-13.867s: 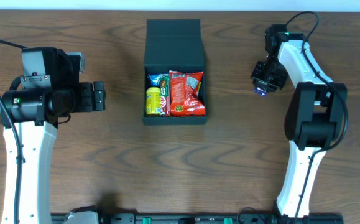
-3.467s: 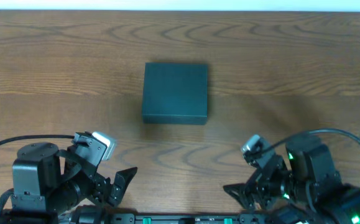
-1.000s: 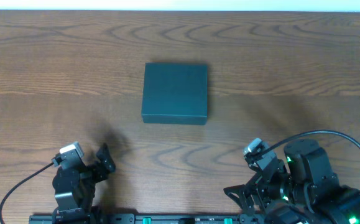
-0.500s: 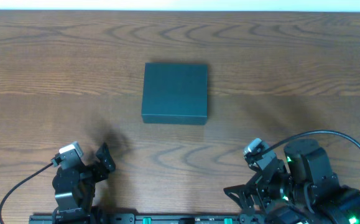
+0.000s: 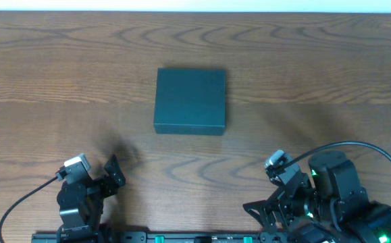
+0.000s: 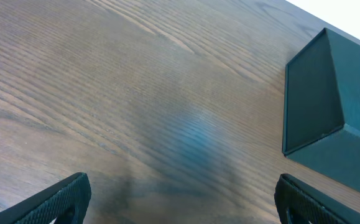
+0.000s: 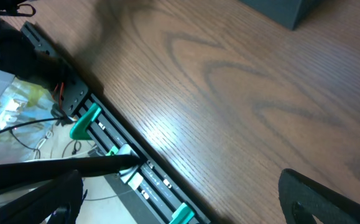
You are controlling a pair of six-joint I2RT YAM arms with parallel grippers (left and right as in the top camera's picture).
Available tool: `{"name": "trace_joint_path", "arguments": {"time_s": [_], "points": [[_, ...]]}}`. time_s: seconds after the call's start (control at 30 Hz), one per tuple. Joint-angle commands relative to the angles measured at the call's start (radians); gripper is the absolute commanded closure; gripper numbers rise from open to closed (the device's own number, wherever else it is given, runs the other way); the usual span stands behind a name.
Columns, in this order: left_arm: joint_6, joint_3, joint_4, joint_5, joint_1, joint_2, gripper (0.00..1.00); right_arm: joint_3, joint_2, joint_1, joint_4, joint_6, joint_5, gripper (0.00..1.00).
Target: Pack container
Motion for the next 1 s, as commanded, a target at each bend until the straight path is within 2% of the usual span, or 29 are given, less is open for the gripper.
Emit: {"name": "trace_joint_path", "arguments": {"time_s": [0.0,0.1,0.2,0.33,0.43,0.7,0.87,0.97], "points": [[-0.003,-0.008,0.006,0.003,0.006,-0.009,0.05,-0.002,-0.008,0.006,0.002,0.007,0.018,0.01],[-0.003,-0.008,0.006,0.003,0.006,-0.009,0.05,-0.005,-0.009,0.014,0.079,0.004,0.083,0.01],[-0.003,-0.008,0.006,0.003,0.006,-0.009,0.05,-0.053,-0.034,0.014,0.290,-0.121,0.098,0.01],[-0.003,-0.008,0.006,0.003,0.006,-0.009,0.05,-0.218,-0.116,0.014,0.523,-0.320,0.098,0.01],[-0.003,-0.008,0.006,0.003,0.006,-0.009,0.05,-0.382,-0.201,0.013,0.637,-0.394,0.099,0.01],[-0.003,-0.008,0.006,0.003,0.006,-0.009,0.05,-0.684,-0.441,-0.030,0.697,-0.395,0.098,0.01],[-0.003,-0.008,0.006,0.003,0.006,-0.009,0.05,-0.791,-0.541,-0.047,0.695,-0.383,0.097,0.01],[-0.003,-0.008,0.006,0.003,0.006,-0.009,0.05,-0.794,-0.576,-0.047,0.695,-0.372,0.109,0.01]]}}
